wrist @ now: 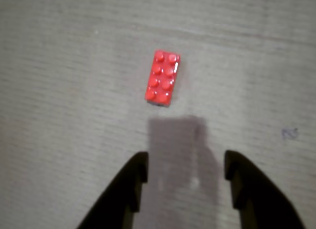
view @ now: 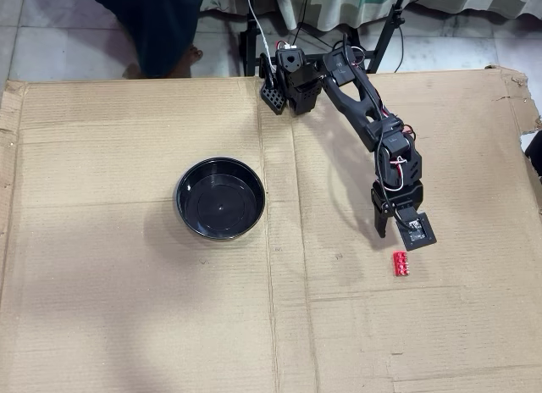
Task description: Grasp a lego block and put it in the bin.
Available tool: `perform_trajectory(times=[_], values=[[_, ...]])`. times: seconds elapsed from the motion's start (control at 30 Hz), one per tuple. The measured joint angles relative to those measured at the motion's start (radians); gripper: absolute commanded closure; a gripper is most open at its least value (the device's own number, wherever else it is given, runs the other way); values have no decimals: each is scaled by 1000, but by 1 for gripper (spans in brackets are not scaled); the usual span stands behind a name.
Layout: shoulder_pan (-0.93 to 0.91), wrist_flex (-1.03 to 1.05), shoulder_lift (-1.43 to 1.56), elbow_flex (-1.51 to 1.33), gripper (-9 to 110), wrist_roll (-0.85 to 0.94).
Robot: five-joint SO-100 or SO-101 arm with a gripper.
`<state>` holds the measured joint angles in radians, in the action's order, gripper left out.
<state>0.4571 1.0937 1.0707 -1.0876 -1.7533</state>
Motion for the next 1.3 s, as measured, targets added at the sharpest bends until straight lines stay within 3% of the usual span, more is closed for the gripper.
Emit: perform_trajectory(times=[0.67,1.3], values=[[20,0,-333,362,83,0],[43,0,-430,442,83,0]])
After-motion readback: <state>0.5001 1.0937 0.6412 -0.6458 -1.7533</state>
